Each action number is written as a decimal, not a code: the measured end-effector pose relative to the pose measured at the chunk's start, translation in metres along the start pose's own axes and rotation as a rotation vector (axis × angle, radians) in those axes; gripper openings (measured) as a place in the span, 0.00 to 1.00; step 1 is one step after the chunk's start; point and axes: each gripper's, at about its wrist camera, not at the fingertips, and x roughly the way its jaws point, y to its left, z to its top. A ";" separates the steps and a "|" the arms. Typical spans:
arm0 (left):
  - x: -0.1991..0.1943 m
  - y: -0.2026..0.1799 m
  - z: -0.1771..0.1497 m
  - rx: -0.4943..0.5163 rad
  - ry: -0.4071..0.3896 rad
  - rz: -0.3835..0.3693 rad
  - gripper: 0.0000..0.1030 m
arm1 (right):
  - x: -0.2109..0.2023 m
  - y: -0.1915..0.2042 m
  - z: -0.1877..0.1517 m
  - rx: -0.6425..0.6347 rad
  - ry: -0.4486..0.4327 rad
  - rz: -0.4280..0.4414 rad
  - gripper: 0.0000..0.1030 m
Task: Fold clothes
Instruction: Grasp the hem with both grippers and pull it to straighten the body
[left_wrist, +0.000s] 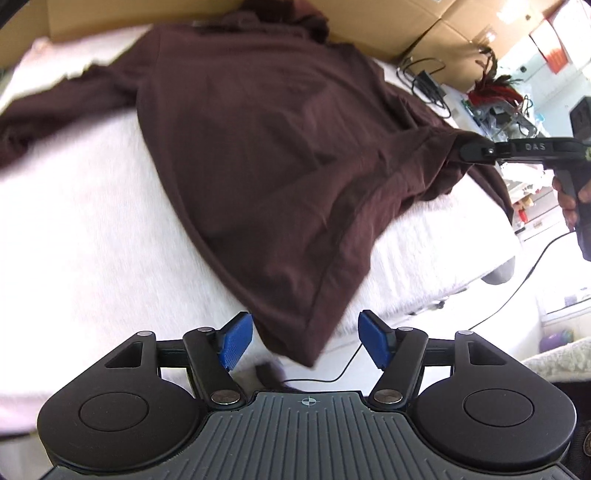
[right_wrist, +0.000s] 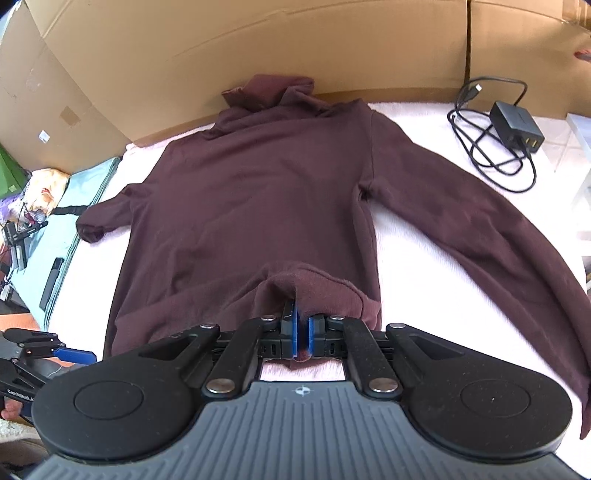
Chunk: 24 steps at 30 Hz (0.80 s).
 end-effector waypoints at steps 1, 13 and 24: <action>0.003 0.002 -0.003 -0.019 0.005 -0.002 0.75 | -0.001 0.001 -0.003 -0.001 0.002 0.001 0.07; 0.026 0.013 -0.001 -0.224 -0.033 -0.011 0.10 | -0.012 0.007 -0.025 -0.005 0.010 -0.010 0.07; -0.080 0.046 0.013 -0.258 -0.270 0.028 0.06 | -0.048 0.018 -0.056 0.033 0.022 0.030 0.07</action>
